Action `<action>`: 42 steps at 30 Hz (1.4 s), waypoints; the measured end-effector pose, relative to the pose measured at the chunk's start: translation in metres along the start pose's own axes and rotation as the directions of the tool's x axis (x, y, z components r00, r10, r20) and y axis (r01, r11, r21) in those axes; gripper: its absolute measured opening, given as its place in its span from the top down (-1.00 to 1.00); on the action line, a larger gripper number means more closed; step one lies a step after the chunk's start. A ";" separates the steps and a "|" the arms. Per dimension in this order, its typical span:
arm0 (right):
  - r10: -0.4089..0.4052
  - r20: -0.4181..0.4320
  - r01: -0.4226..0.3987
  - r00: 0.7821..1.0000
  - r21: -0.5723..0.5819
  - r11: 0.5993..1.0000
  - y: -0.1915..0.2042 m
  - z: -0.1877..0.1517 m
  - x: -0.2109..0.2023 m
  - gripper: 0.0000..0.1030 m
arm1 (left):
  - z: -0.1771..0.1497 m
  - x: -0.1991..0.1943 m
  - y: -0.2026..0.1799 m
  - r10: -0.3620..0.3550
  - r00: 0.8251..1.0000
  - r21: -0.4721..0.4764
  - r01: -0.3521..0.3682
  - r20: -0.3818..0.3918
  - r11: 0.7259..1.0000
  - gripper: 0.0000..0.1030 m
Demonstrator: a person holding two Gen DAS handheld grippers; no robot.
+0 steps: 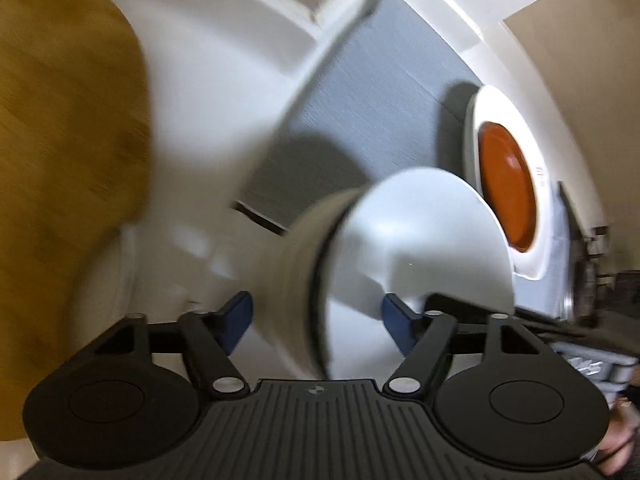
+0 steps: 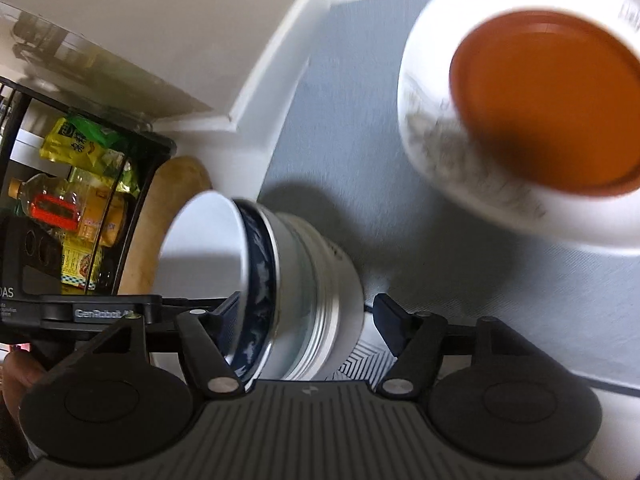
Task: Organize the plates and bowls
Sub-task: 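Carry the nested bowls with the left tool over the plate stack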
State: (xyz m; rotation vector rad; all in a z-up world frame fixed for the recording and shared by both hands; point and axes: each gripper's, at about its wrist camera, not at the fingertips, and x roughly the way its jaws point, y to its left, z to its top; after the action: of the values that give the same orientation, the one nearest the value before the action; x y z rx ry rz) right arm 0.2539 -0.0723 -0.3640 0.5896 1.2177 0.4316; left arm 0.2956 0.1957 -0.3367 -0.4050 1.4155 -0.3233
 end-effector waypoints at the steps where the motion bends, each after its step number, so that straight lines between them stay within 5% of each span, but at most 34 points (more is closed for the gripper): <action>1: 0.004 0.016 -0.004 1.000 0.015 1.000 -0.001 -0.002 0.001 -0.34 | 0.000 0.000 0.002 -0.008 1.000 -0.015 0.008 0.010 1.000 -0.47; 5: -0.029 0.032 0.031 0.999 -0.063 0.998 0.014 -0.006 -0.004 0.05 | 0.000 -0.013 -0.007 0.043 0.999 -0.007 -0.043 -0.009 0.999 -0.11; 7: -0.062 0.031 0.066 0.998 -0.114 0.991 0.023 -0.008 -0.009 0.07 | 0.000 -0.021 -0.018 0.093 0.996 0.040 -0.093 -0.009 0.995 0.15; 31: -0.106 0.082 0.097 0.991 0.108 0.989 -0.012 -0.006 -0.070 0.21 | 0.003 -0.009 -0.105 0.180 0.978 0.092 -0.170 -0.106 0.981 0.10; 42: -0.136 0.185 0.115 0.973 0.119 0.986 -0.020 0.013 -0.112 0.21 | 0.026 -0.014 -0.155 0.156 0.984 0.166 -0.140 -0.087 0.976 0.07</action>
State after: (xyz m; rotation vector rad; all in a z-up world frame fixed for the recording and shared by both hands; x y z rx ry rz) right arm 0.2325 -0.1578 -0.2903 0.6281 1.0895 0.1978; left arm 0.3227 0.0661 -0.2509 -0.1527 1.4960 -0.3362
